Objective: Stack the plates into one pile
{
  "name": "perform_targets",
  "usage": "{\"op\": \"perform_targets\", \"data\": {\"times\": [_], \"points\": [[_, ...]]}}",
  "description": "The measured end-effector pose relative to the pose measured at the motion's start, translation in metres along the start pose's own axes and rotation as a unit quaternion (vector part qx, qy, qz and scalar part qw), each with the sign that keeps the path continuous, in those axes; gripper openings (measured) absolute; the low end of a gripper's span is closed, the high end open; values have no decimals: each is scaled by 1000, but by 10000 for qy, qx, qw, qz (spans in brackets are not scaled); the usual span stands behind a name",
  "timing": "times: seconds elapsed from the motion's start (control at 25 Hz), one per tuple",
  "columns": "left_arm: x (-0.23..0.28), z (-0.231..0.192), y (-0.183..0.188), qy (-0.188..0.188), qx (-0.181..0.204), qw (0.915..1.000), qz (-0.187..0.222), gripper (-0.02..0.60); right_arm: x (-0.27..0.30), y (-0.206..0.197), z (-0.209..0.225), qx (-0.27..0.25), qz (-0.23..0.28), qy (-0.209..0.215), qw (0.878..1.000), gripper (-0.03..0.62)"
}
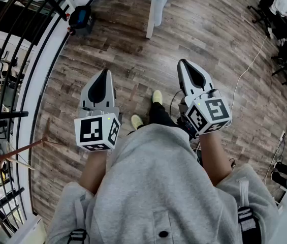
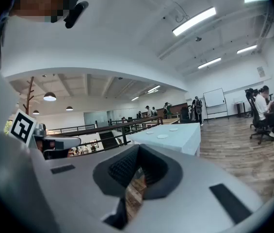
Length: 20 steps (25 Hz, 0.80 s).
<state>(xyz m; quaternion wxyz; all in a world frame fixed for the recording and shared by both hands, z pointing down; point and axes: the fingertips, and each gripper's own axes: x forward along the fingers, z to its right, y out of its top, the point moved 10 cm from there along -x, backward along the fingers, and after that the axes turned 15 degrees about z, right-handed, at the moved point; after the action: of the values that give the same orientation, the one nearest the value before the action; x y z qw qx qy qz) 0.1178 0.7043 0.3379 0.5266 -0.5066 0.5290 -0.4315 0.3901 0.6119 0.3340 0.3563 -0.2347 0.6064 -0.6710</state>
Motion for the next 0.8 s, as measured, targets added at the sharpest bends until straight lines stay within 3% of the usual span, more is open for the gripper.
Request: {"op": "perform_targets", "data": {"times": [0.8], "points": [[-19, -24, -9, -87, 108, 9999, 5, 18, 8, -15, -33, 32, 3, 68, 10000, 26]]}}
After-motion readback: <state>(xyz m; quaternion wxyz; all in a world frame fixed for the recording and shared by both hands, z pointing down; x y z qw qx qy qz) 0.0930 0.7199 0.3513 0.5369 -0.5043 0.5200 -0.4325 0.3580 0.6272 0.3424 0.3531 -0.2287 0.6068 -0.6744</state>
